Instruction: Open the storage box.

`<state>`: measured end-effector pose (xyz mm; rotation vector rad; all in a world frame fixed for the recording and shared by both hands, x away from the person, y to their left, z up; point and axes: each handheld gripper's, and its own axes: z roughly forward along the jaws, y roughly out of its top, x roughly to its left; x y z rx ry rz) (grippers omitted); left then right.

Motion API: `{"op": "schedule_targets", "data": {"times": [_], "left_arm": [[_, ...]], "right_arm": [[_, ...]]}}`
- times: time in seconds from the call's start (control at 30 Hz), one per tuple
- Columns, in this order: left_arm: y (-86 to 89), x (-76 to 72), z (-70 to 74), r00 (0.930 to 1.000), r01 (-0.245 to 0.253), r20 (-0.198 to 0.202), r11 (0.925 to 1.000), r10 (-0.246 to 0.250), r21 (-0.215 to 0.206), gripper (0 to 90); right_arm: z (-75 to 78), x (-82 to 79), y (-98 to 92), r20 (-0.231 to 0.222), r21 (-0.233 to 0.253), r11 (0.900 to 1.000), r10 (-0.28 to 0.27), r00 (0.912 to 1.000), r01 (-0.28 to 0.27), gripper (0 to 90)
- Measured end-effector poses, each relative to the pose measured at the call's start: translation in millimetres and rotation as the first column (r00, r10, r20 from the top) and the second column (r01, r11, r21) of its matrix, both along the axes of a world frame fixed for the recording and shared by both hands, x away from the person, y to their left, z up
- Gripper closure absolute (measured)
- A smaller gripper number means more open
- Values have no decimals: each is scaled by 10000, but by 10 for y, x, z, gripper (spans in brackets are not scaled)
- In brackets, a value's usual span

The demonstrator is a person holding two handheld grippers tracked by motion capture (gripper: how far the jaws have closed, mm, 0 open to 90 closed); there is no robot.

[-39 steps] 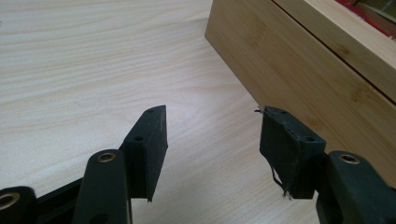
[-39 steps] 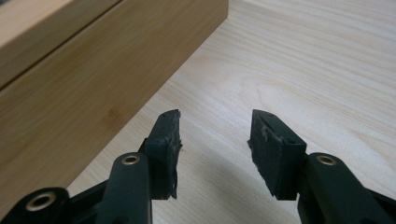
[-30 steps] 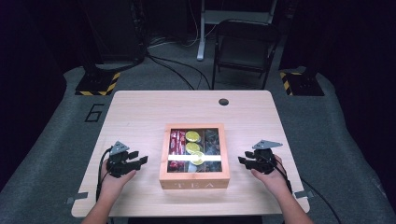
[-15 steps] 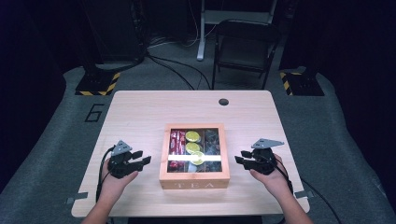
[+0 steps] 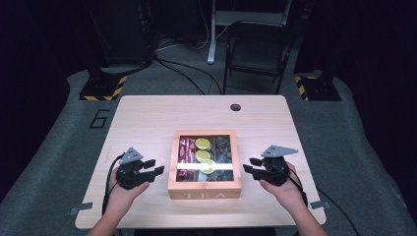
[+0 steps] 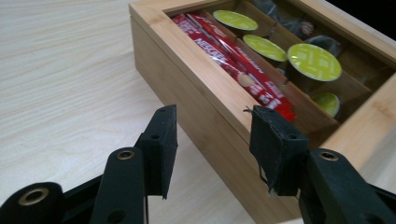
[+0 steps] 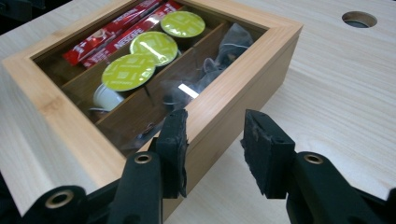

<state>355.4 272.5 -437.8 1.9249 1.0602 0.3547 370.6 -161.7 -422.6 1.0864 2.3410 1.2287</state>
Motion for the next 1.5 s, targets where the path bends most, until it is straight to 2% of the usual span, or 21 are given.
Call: {"op": "schedule_targets", "data": {"times": [0.27,0.4,0.57,0.7,0.77,0.8,0.87,1.03,1.13,1.3,1.33,1.4,1.5], "left_arm": [[-68,-223,28,9991,414,23,9991,-414,98,539],[-131,-325,14,9983,575,-23,9983,-575,-83,541],[-200,-372,-52,9963,828,258,9965,-825,-126,540],[-269,-395,-166,9917,1288,23,9917,-1288,-39,523],[-282,-407,-188,9915,1299,34,9915,-1299,-43,506],[-291,-422,-227,9917,1283,22,9917,-1283,6,495],[-292,-430,-260,9923,1238,-25,9923,-1238,52,477],[-266,-423,-317,9938,1106,-88,9938,-1105,93,440],[-257,-412,-350,9943,1052,-180,9944,-1052,-43,417],[-309,-407,-398,9892,1405,-475,9896,-1389,311,453],[-321,-406,-407,9888,1447,-422,9885,-1429,429,474],[-362,-410,-432,9906,1355,-302,9867,-1333,893,478],[-387,-408,-461,9915,1275,-382,9871,-1243,973,483]], "right_arm": [[-2,-253,51,66,86,9998,156,9999,-156,615],[-36,-310,75,203,135,9997,207,9996,-210,615],[-141,-369,115,309,180,9993,332,9990,-338,614],[-247,-391,118,-49,93,9985,534,9986,-534,604],[-261,-392,116,6,136,9981,607,9982,-607,600],[-272,-415,111,-95,318,9982,517,9986,-514,578],[-289,-427,109,-23,251,9984,498,9988,-498,566],[-352,-454,153,-20,-338,9962,808,9967,-808,509],[-401,-440,172,-176,-237,9953,931,9955,-935,495],[-498,-418,204,-354,-597,9920,1095,9934,-1115,531],[-516,-419,212,-432,-715,9903,1161,9923,-1190,532],[-541,-414,223,-399,-903,9883,1199,9920,-1231,537],[-573,-399,226,-513,-1026,9858,1284,9904,-1331,543]]}}
